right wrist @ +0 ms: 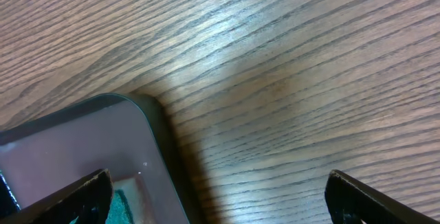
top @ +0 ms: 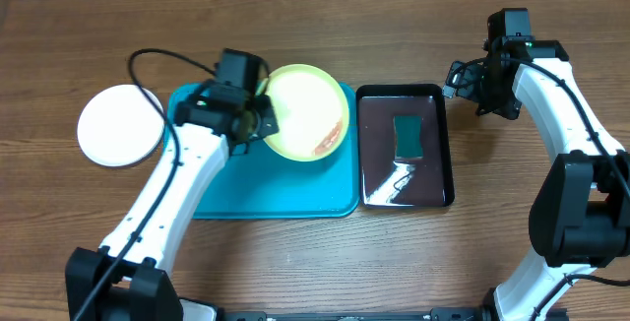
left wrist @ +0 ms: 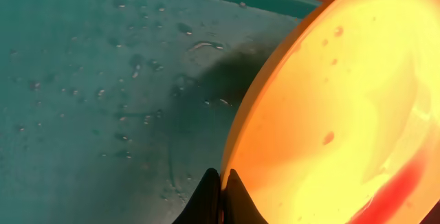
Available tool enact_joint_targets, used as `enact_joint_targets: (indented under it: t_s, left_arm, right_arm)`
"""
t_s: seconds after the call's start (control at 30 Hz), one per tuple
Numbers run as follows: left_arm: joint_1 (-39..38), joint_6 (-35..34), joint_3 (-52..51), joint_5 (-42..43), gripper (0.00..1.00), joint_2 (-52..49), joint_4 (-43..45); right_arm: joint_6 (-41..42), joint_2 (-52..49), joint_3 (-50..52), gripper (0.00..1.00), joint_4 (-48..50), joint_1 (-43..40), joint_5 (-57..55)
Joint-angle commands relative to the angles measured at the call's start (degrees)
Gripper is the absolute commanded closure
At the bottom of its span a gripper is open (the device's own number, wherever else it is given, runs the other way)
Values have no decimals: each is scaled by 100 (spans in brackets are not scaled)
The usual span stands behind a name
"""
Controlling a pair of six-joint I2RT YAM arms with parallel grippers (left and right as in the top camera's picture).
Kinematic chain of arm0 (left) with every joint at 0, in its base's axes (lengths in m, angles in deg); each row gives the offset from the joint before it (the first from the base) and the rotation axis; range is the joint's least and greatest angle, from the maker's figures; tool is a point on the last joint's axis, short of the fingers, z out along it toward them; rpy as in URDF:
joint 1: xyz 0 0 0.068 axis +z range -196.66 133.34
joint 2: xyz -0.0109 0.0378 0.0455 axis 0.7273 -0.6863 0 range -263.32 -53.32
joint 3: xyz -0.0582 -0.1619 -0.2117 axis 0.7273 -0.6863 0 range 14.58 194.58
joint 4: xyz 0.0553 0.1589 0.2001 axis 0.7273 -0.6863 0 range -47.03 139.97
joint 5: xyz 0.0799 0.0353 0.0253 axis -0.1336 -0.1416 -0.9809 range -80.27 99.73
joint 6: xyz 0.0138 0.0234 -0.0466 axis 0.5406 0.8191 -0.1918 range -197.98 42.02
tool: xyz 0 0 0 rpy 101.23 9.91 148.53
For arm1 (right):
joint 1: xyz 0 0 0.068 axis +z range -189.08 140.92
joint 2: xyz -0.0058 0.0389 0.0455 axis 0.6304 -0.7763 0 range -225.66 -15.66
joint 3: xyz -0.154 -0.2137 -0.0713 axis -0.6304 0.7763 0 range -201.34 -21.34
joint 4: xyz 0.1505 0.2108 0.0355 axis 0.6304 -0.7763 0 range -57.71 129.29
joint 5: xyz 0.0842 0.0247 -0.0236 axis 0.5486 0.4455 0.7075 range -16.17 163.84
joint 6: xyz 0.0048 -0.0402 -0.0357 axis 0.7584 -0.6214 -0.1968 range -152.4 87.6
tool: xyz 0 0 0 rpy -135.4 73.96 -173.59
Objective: Clean dirty plates on tray and stack at the side
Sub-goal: 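Lift the yellow plate off the teal tray with the left gripper, then swing the held yellow plate over the black tray with the left gripper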
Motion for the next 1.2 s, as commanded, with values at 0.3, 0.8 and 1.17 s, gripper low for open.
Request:
enact_joint_targets:
  t_s: [0.3,0.8,1.17]
  left_arm:
    - [-1622,-166,170,-1578,96,142,304]
    - [-2538,-144,170,-2369,96,140,1010]
    - [-3154,586,170,-3115,96,140,1327]
  right_arm:
    - [28,-4,-70,0,35,-15,-15]
    - [28,-4,-70,0,35,-15,-13]
    - [28,-4,-70,0,35,-15,-13]
